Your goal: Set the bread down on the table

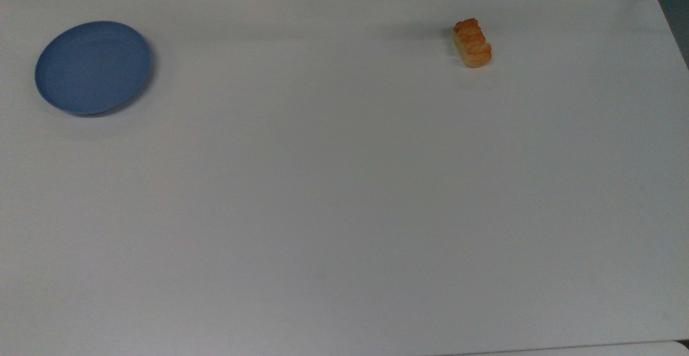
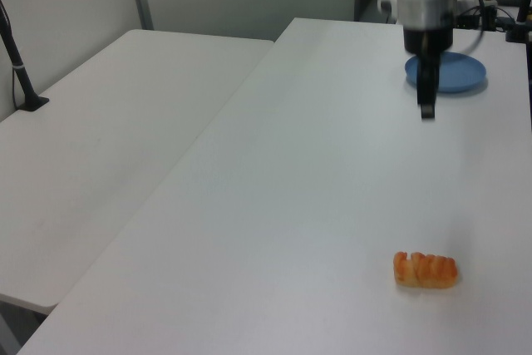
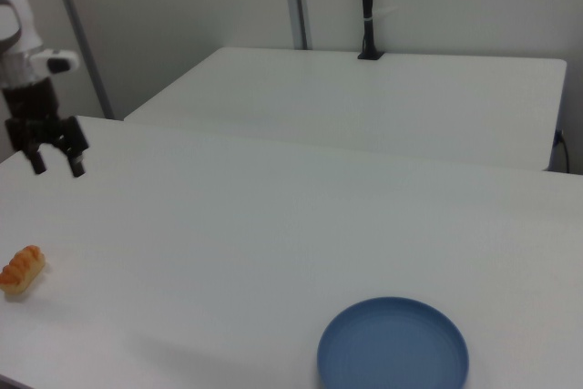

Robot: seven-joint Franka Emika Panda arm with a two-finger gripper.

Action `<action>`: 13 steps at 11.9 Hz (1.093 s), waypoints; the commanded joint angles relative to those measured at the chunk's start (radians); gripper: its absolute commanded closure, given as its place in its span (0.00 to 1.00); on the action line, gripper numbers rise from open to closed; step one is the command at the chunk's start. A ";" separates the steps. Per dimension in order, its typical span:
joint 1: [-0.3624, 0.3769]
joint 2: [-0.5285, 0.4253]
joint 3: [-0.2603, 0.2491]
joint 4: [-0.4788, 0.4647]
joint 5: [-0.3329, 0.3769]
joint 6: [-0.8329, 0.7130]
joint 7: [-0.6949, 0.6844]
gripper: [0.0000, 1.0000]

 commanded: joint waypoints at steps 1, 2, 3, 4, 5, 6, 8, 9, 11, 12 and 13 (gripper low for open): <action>0.015 -0.024 -0.170 0.068 0.018 -0.056 -0.091 0.00; 0.020 -0.037 -0.224 0.068 0.018 -0.056 -0.130 0.00; 0.020 -0.041 -0.279 0.070 0.018 -0.056 -0.179 0.00; 0.020 -0.036 -0.325 0.082 0.033 -0.051 -0.258 0.00; 0.020 -0.034 -0.383 0.082 0.079 -0.040 -0.330 0.00; 0.020 -0.030 -0.431 0.087 0.107 -0.033 -0.404 0.00; 0.017 0.013 -0.442 0.154 0.108 0.000 -0.445 0.00; 0.014 0.036 -0.442 0.179 0.108 0.010 -0.443 0.00; 0.014 0.048 -0.438 0.203 0.108 0.010 -0.437 0.00; 0.014 0.050 -0.433 0.202 0.110 0.015 -0.429 0.00; 0.017 0.056 -0.427 0.200 0.110 0.059 -0.356 0.00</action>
